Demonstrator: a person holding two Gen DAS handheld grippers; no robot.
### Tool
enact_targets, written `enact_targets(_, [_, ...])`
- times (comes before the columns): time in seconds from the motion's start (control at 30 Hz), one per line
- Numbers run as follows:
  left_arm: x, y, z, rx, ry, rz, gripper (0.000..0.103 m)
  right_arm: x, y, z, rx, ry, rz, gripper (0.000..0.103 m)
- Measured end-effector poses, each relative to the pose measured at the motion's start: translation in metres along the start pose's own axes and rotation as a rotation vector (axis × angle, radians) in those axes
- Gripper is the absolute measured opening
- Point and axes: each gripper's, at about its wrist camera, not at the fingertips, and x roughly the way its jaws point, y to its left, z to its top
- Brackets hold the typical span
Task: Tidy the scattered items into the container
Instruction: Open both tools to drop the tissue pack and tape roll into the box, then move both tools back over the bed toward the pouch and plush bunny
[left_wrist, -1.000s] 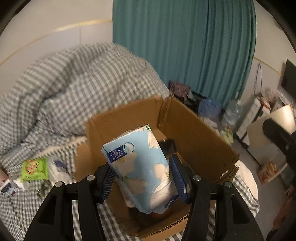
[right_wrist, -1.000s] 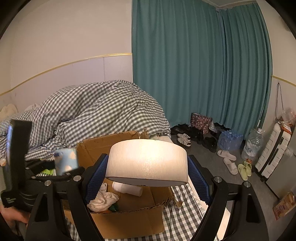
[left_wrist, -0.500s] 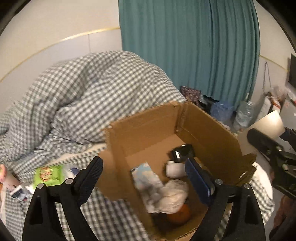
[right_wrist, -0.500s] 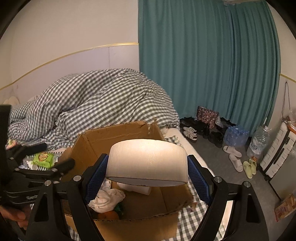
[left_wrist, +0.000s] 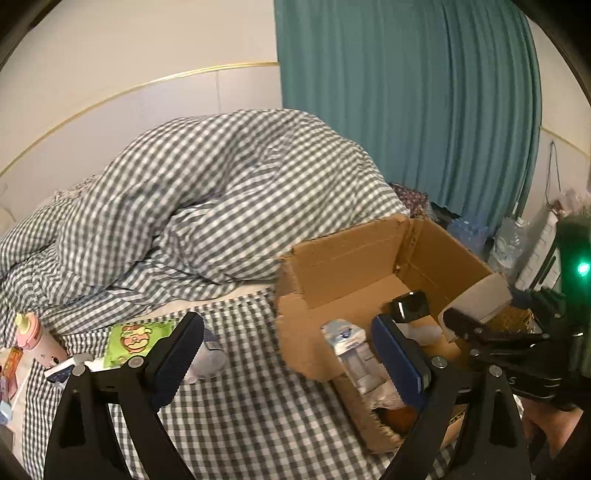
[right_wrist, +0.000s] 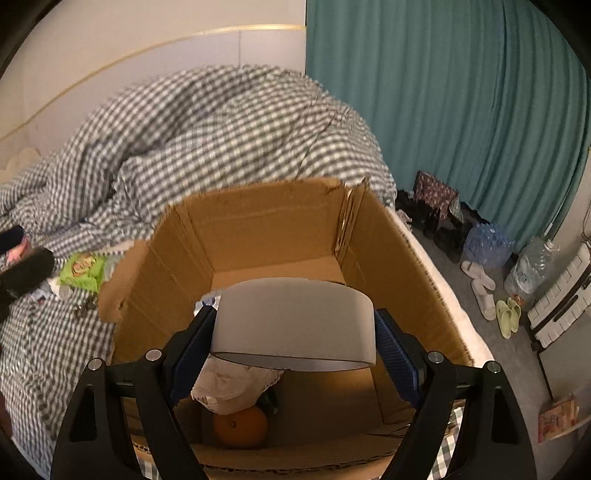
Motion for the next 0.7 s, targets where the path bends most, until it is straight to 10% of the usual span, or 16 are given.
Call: enact_targets(0.7, [-0.064, 0.06, 0.003, -0.077, -0.092, 0.036, 0.094, -0.119, 0.046, 0.03, -0.007, -0.431, -0.07, 0.103])
